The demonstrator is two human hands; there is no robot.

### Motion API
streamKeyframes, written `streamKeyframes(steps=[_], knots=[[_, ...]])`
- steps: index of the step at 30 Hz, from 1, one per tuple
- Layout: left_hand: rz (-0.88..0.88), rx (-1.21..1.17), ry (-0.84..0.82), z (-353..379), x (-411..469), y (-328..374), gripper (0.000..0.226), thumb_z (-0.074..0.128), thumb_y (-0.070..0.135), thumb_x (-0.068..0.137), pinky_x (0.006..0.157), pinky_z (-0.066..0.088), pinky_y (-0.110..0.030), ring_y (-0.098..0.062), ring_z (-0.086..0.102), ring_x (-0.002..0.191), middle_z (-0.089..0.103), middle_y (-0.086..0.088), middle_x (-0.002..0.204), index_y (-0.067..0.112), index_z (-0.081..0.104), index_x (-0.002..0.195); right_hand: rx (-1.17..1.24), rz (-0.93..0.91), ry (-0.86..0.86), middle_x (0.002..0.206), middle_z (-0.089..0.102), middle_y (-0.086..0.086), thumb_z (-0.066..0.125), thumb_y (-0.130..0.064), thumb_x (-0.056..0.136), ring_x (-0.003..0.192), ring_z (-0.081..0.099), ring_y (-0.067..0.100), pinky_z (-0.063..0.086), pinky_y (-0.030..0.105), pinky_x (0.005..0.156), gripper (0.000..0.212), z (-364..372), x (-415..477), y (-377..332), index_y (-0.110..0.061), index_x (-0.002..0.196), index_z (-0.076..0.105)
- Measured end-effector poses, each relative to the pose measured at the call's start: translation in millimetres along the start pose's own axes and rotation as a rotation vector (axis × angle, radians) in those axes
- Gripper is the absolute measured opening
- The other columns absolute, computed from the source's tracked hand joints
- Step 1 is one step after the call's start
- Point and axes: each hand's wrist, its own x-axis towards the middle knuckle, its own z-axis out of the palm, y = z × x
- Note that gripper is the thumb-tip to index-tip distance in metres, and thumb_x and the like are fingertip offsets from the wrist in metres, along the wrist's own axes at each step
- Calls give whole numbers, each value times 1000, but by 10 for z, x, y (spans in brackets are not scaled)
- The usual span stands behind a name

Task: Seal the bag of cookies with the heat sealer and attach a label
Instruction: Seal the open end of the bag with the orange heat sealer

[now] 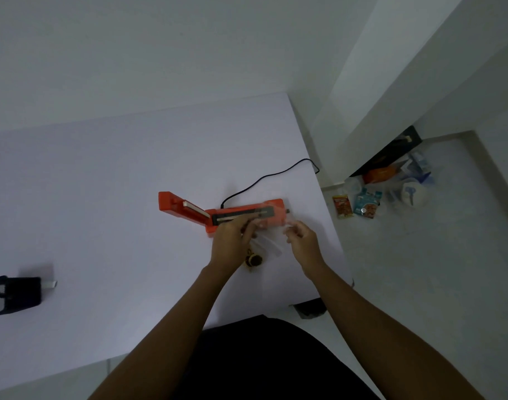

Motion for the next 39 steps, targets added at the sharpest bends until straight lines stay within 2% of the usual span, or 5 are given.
streamKeyframes(steps=[8, 15, 23, 29, 39], knots=[[-298, -300, 12, -490, -343, -225, 17, 53, 20, 99, 51, 57, -29, -12, 71, 66, 74, 0, 80, 12, 67, 95, -75, 5, -446, 118, 70, -2, 43, 23, 74, 115, 62, 12, 49, 18, 80, 65, 259, -267, 72, -21, 115, 68], [-425, -377, 101, -1115, -810, -546, 16, 50, 20, 100, 52, 56, -28, -17, 72, 73, 73, -3, 84, 12, 63, 95, -191, 9, -699, 117, 70, -6, 72, -8, 84, 109, 64, 9, 50, 23, 96, 35, 996, -515, 112, -20, 117, 71], [-467, -381, 276, -1930, -1231, -1123, 17, 53, 24, 99, 58, 58, -35, -14, 72, 80, 74, 0, 85, 15, 66, 94, -283, -77, -676, 103, 76, 4, 68, -12, 91, 91, 69, 7, 50, 15, 84, 18, 2078, -826, 22, -7, 106, 76], [-341, -254, 355, -2472, -1336, -1642, 14, 58, 28, 95, 65, 55, -21, -6, 68, 87, 74, 10, 92, 21, 71, 96, -289, -50, -586, 97, 75, 0, 67, -14, 92, 83, 68, -4, 49, 11, 71, 17, 2785, -1019, -76, -8, 105, 76], [-574, -259, -19, -2638, -1315, -2521, 47, 70, 33, 87, 85, 50, -22, -13, 62, 97, 67, -1, 110, 15, 55, 128, -245, -29, -352, 95, 76, 1, 67, -15, 92, 90, 70, 12, 56, 25, 77, 13, 3394, -1066, -243, -10, 100, 77]])
